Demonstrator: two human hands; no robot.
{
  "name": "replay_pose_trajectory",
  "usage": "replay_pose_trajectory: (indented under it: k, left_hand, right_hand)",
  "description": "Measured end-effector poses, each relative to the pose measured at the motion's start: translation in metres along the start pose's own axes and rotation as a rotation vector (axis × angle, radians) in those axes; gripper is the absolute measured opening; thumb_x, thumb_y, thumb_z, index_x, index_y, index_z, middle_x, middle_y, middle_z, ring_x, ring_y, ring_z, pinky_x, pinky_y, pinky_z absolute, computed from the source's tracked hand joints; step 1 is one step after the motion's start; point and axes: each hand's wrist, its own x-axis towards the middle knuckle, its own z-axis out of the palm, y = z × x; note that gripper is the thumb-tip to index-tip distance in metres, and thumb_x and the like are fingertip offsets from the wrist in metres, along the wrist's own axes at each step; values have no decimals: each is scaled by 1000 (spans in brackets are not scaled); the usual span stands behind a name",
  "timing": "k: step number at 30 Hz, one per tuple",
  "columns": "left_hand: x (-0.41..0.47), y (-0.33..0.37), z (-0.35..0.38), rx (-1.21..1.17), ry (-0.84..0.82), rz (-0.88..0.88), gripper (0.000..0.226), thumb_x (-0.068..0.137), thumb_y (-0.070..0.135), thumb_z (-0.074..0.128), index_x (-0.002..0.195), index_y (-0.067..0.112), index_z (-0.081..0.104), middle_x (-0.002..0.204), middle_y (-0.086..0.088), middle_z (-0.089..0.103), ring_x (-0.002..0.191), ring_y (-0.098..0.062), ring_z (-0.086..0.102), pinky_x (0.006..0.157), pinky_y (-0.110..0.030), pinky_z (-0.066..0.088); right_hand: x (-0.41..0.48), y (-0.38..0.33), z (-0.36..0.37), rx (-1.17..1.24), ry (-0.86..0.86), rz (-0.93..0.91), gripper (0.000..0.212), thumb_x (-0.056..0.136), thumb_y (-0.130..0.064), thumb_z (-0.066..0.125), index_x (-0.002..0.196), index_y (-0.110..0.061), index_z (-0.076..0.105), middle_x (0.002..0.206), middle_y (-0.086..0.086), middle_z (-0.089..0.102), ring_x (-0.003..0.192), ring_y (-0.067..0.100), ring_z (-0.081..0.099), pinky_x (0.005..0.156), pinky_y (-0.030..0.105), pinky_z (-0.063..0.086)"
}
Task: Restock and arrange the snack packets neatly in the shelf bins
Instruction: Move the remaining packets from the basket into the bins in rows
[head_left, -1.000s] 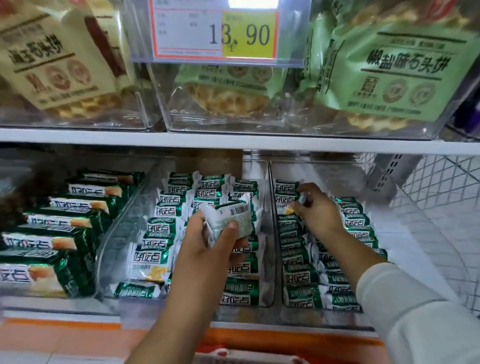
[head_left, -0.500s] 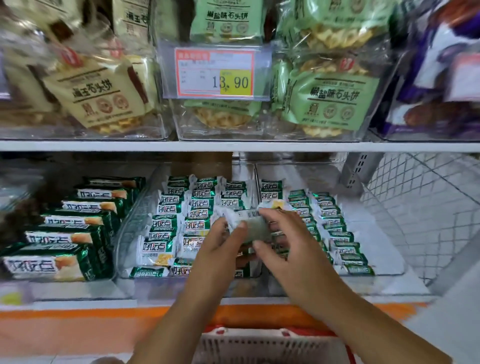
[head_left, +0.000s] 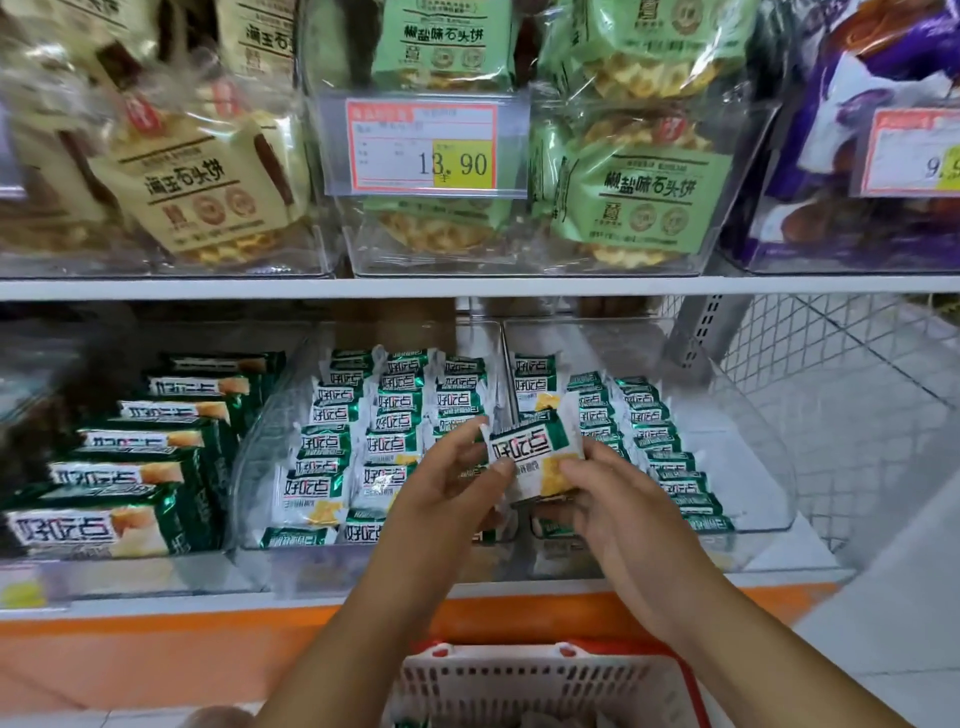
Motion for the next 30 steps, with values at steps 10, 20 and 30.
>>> replay_pose_trajectory:
  k: [10,20,30]
  left_hand:
    - [11,-11,-2,227,70,97,25,88,25,71,109,38,67,98,16,73,93,-2,67,76,-20,56]
    - [21,-30,4,814,-61,152,53,99,43,50,149,42,32,144,19,41,122,-5,46,99,-22,40]
    - [26,-41,3,778,-61,134,55,96,46,53,146,49,32,113,29,46,104,3,50,81,-9,39]
  right_hand:
    - [25,-8,-14,-334,16,-85,21,82,-26,72,101,-25,66,89,-7,74,87,14,69,84,32,53]
    - [118,8,-67,-694,295,-214,49,89,-29,68,132,-34,46,80,1,50,67,15,52,59,26,40]
    - [166,32,-48,-1064,152,-258,43,87,-28,71,127,-32,55,110,8,53,111,29,51,93,35,45]
